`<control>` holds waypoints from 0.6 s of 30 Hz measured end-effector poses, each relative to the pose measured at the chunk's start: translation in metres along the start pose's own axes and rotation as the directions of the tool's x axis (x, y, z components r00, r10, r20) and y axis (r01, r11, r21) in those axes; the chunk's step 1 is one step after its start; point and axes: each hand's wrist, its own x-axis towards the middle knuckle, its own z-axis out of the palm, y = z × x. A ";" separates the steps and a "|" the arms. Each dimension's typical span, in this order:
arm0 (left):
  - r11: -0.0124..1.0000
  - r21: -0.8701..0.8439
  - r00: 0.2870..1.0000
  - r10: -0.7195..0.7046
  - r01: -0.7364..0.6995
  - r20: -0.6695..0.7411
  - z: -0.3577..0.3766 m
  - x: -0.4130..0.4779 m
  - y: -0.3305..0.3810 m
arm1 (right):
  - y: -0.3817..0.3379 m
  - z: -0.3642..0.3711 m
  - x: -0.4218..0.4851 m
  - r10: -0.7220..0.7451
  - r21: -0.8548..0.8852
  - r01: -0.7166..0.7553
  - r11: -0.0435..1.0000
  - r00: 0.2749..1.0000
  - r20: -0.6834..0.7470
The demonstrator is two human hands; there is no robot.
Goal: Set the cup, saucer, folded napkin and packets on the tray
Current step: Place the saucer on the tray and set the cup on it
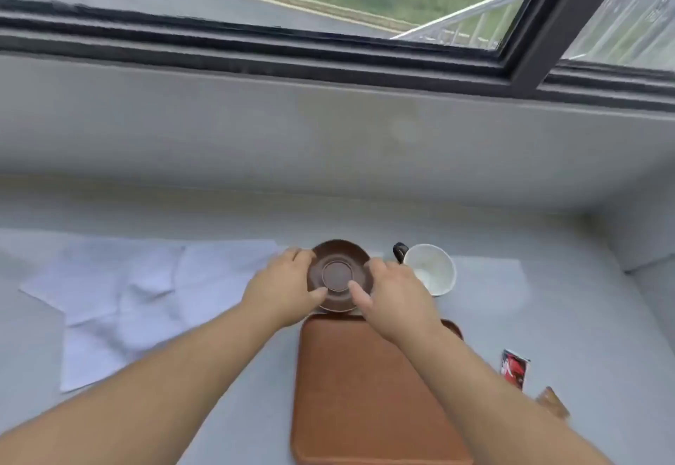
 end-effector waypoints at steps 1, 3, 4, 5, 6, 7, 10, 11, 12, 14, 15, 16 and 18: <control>0.998 -0.053 0.999 -0.028 0.029 0.022 0.005 0.005 -0.002 | 0.003 0.007 0.002 0.024 0.048 -0.025 0.999 1.000 0.014; 0.985 -0.139 0.994 -0.095 0.101 0.048 0.017 0.012 -0.004 | 0.007 0.023 0.005 0.060 0.127 -0.065 0.990 0.997 0.040; 0.975 -0.171 0.989 -0.133 0.143 0.071 0.019 0.015 -0.004 | 0.008 0.028 0.006 0.085 0.164 -0.097 0.982 0.993 0.083; 0.963 -0.212 0.985 -0.155 0.167 0.074 0.026 0.018 -0.004 | 0.010 0.035 0.007 0.103 0.205 -0.126 0.971 0.988 0.118; 0.948 -0.256 0.982 -0.174 0.188 0.078 0.030 0.020 -0.002 | 0.011 0.040 0.008 0.121 0.244 -0.156 0.957 0.981 0.151; 0.929 -0.309 0.979 -0.193 0.203 0.063 0.035 0.024 -0.003 | 0.013 0.044 0.010 0.147 0.279 -0.194 0.940 0.973 0.179; 0.880 -0.392 0.960 -0.278 0.269 0.037 0.045 0.035 -0.004 | 0.016 0.055 0.016 0.202 0.353 -0.275 0.894 0.952 0.229; 0.872 -0.395 0.953 -0.299 0.289 0.038 0.048 0.039 -0.005 | 0.016 0.058 0.019 0.218 0.370 -0.293 0.882 0.948 0.230; 0.869 -0.387 0.947 -0.317 0.309 0.045 0.050 0.041 -0.005 | 0.016 0.060 0.021 0.237 0.390 -0.310 0.867 0.945 0.224; 0.872 -0.362 0.941 -0.334 0.329 0.049 0.054 0.047 -0.007 | 0.017 0.063 0.026 0.275 0.441 -0.343 0.829 0.938 0.213; 0.880 -0.343 0.942 -0.334 0.328 0.043 0.055 0.049 -0.008 | 0.017 0.064 0.030 0.291 0.467 -0.358 0.809 0.933 0.211; 0.887 -0.326 0.942 -0.333 0.328 0.040 0.054 0.050 -0.009 | 0.018 0.064 0.033 0.303 0.482 -0.371 0.793 0.928 0.216; 0.884 -0.320 0.938 -0.345 0.340 0.044 0.053 0.049 -0.012 | 0.019 0.063 0.036 0.322 0.488 -0.393 0.779 0.919 0.226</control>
